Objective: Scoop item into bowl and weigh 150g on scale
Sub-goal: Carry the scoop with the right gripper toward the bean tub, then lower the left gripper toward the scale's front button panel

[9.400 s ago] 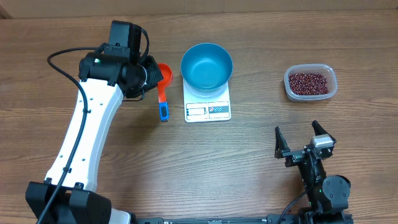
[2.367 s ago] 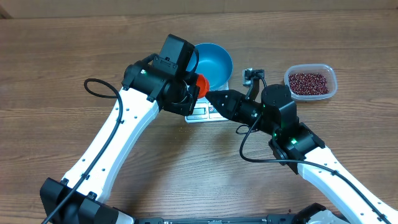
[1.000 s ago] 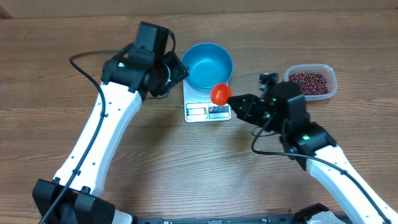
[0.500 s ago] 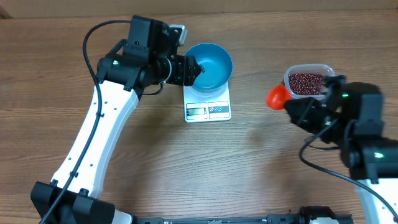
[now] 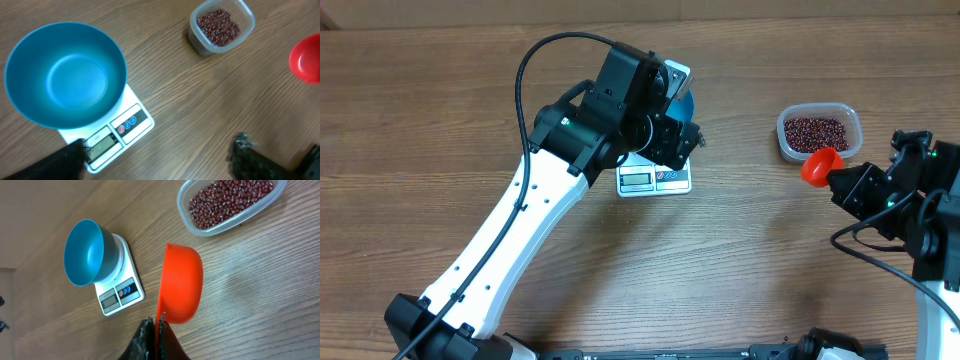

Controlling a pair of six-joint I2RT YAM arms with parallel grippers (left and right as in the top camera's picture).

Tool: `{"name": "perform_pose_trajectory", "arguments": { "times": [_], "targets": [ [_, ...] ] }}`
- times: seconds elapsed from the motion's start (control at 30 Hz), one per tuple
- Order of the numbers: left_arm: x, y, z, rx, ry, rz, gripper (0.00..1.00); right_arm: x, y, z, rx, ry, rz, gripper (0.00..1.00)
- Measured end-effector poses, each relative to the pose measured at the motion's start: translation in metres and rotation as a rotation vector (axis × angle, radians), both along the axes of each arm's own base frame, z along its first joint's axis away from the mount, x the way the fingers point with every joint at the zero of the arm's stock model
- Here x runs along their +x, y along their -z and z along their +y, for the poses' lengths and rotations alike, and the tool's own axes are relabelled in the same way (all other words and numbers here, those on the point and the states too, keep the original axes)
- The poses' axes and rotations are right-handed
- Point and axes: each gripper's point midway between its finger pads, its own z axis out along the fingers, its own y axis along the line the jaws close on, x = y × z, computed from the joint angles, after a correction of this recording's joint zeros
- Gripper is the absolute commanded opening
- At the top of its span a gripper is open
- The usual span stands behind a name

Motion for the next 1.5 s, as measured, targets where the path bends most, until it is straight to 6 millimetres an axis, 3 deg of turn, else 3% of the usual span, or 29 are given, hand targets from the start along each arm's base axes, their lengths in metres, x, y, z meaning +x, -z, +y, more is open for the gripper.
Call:
{"name": "perform_pose_trajectory", "arguments": {
  "times": [0.3,0.47,0.57,0.63,0.67,1.13,1.4,1.5],
  "targets": [
    [-0.009,0.009,0.008,0.041,-0.004,0.044,0.97,0.005,0.007,-0.002,-0.007,-0.013,0.021,0.04],
    [-0.010,0.010,0.009,0.048,0.000,0.049,0.70,0.005,0.007,-0.003,-0.011,-0.014,0.021,0.04],
    [-0.012,0.012,0.010,0.053,-0.003,0.061,0.42,0.004,0.008,-0.002,-0.014,-0.020,0.027,0.04],
    [-0.015,0.016,0.012,0.059,-0.015,0.087,0.14,0.004,0.009,-0.002,-0.015,-0.022,0.028,0.04],
    [-0.017,0.019,0.013,0.063,-0.024,0.106,0.04,0.004,0.009,-0.002,-0.016,-0.023,0.028,0.04],
    [-0.036,0.042,0.008,0.112,-0.015,0.202,0.04,0.002,0.009,-0.002,-0.020,-0.030,0.031,0.04],
    [-0.055,0.078,-0.001,0.164,0.017,0.243,0.04,0.001,0.010,-0.001,-0.021,-0.034,0.037,0.04],
    [-0.058,0.082,-0.003,0.186,0.023,0.237,0.04,0.001,0.010,-0.001,-0.021,-0.034,0.036,0.04]
  ]
}}
